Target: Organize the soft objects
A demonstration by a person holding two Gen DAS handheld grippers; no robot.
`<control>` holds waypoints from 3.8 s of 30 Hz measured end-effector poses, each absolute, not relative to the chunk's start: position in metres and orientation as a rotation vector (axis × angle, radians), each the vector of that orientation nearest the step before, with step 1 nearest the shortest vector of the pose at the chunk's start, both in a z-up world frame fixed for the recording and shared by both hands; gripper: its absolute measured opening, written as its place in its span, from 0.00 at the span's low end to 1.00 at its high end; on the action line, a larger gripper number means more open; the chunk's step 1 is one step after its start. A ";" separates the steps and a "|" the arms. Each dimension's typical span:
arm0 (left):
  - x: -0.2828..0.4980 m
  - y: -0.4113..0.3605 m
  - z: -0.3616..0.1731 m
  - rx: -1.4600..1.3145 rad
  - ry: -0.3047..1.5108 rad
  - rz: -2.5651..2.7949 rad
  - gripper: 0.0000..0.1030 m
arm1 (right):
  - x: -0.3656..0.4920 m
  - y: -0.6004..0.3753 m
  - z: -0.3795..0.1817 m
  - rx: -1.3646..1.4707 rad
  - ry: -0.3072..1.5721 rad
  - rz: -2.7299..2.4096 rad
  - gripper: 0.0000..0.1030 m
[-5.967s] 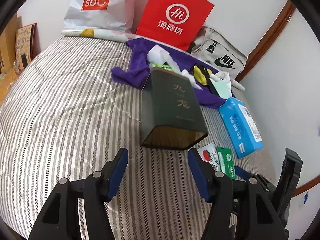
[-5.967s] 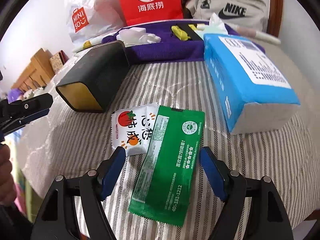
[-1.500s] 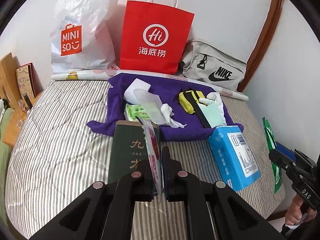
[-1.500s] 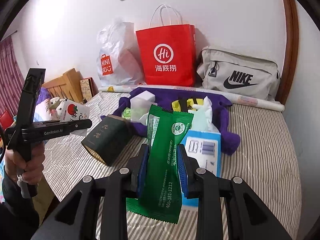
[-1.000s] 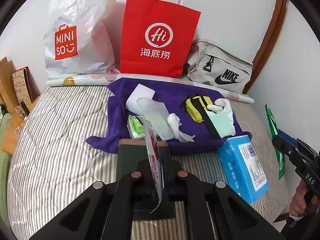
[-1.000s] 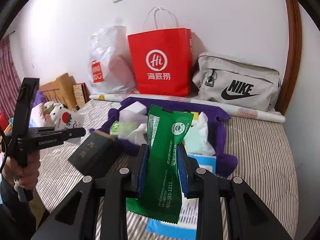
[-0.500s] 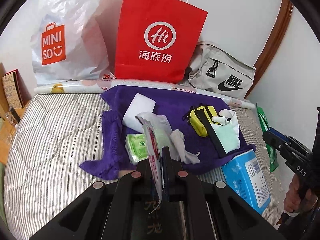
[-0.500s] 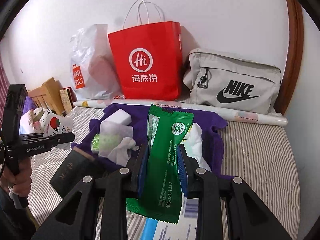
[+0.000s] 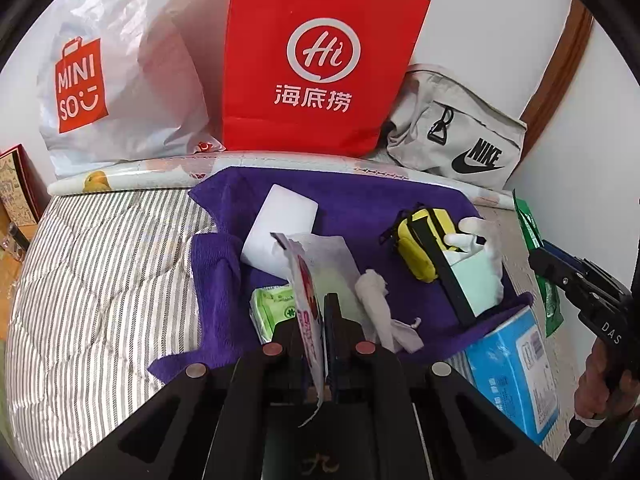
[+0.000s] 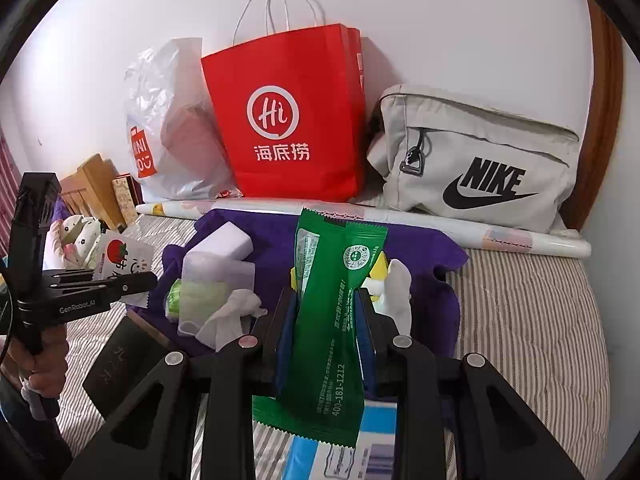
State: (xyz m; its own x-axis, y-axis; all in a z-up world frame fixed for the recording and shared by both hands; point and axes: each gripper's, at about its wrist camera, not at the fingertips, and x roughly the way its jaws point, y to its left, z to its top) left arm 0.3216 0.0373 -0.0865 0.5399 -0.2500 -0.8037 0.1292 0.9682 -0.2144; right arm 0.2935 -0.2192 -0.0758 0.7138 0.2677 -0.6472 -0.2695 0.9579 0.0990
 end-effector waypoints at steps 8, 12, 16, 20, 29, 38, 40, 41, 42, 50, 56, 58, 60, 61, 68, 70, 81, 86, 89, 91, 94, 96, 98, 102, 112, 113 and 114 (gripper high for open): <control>0.338 0.032 -0.095 -0.124 1.005 -0.219 0.07 | 0.314 -0.215 -0.083 -0.005 0.734 0.319 0.28; 0.345 0.023 -0.099 -0.088 1.019 -0.222 0.07 | 0.324 -0.214 -0.088 -0.003 0.745 0.325 0.29; 0.354 0.018 -0.101 -0.092 1.039 -0.234 0.07 | 0.332 -0.213 -0.093 -0.006 0.762 0.340 0.29; 0.361 0.016 -0.102 -0.094 1.056 -0.235 0.07 | 0.339 -0.210 -0.099 -0.011 0.783 0.358 0.29; 0.376 0.007 -0.109 -0.118 1.095 -0.271 0.07 | 0.353 -0.198 -0.112 -0.039 0.823 0.383 0.29; 0.387 -0.004 -0.119 -0.118 1.136 -0.308 0.07 | 0.361 -0.188 -0.125 -0.062 0.875 0.401 0.30; 0.389 -0.007 -0.122 -0.115 1.145 -0.315 0.07 | 0.363 -0.187 -0.127 -0.067 0.890 0.397 0.30; 0.390 -0.008 -0.124 -0.116 1.155 -0.318 0.07 | 0.364 -0.187 -0.129 -0.066 0.897 0.396 0.30; 0.391 -0.008 -0.125 -0.117 1.161 -0.320 0.07 | 0.365 -0.188 -0.130 -0.063 0.904 0.394 0.30; 0.399 -0.004 -0.131 -0.147 1.188 -0.323 0.07 | 0.367 -0.192 -0.128 -0.052 0.888 0.387 0.39; 0.400 -0.003 -0.131 -0.147 1.189 -0.327 0.16 | 0.368 -0.193 -0.127 -0.048 0.884 0.366 0.47; 0.400 -0.004 -0.130 -0.137 1.185 -0.325 0.21 | 0.367 -0.193 -0.125 -0.050 0.878 0.364 0.47; 0.399 -0.003 -0.128 -0.143 1.183 -0.329 0.40 | 0.363 -0.194 -0.122 -0.053 0.871 0.364 0.47; 0.398 -0.003 -0.126 -0.146 1.176 -0.329 0.46 | 0.362 -0.194 -0.120 -0.053 0.867 0.366 0.47; 0.387 0.004 -0.111 -0.102 1.134 -0.265 0.66 | 0.344 -0.198 -0.105 -0.068 0.824 0.349 0.50; 0.382 0.009 -0.106 -0.100 1.122 -0.246 0.67 | 0.338 -0.200 -0.101 -0.066 0.809 0.342 0.51; 0.331 0.024 -0.068 -0.100 1.016 -0.174 0.68 | 0.288 -0.217 -0.074 -0.049 0.751 0.266 0.70; 0.294 0.024 -0.049 -0.096 0.974 -0.177 0.73 | 0.251 -0.223 -0.057 -0.044 0.719 0.265 0.77; 0.267 0.020 -0.035 -0.078 0.946 -0.177 0.78 | 0.227 -0.224 -0.045 -0.047 0.690 0.271 0.83; 0.251 0.019 -0.026 -0.076 0.927 -0.173 0.81 | 0.212 -0.225 -0.037 -0.042 0.684 0.276 0.86; 0.226 0.016 -0.016 -0.074 0.902 -0.166 0.84 | 0.189 -0.224 -0.029 -0.040 0.674 0.283 0.88; 0.209 0.013 -0.010 -0.072 0.884 -0.164 0.88 | 0.176 -0.224 -0.026 -0.036 0.673 0.279 0.89; 0.192 0.010 -0.005 -0.070 0.871 -0.168 0.89 | 0.160 -0.225 -0.025 -0.026 0.675 0.273 0.92; 0.162 0.004 0.001 -0.043 0.845 -0.157 0.90 | 0.131 -0.226 -0.022 -0.034 0.659 0.239 0.98; 0.109 0.000 0.010 -0.082 0.825 -0.188 0.92 | 0.072 -0.233 -0.017 0.003 0.655 0.194 1.00; 0.104 0.000 0.012 -0.085 0.819 -0.185 0.92 | 0.069 -0.234 -0.018 0.010 0.664 0.186 1.00; 0.101 0.001 0.013 -0.089 0.815 -0.186 0.92 | 0.066 -0.236 -0.019 0.018 0.672 0.180 1.00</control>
State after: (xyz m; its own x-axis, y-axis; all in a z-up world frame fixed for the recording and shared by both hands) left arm 0.1011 0.0009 0.0127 0.6708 -0.1985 -0.7146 0.1305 0.9801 -0.1498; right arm 0.0663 -0.2358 -0.0187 0.7678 0.1712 -0.6174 -0.1598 0.9844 0.0743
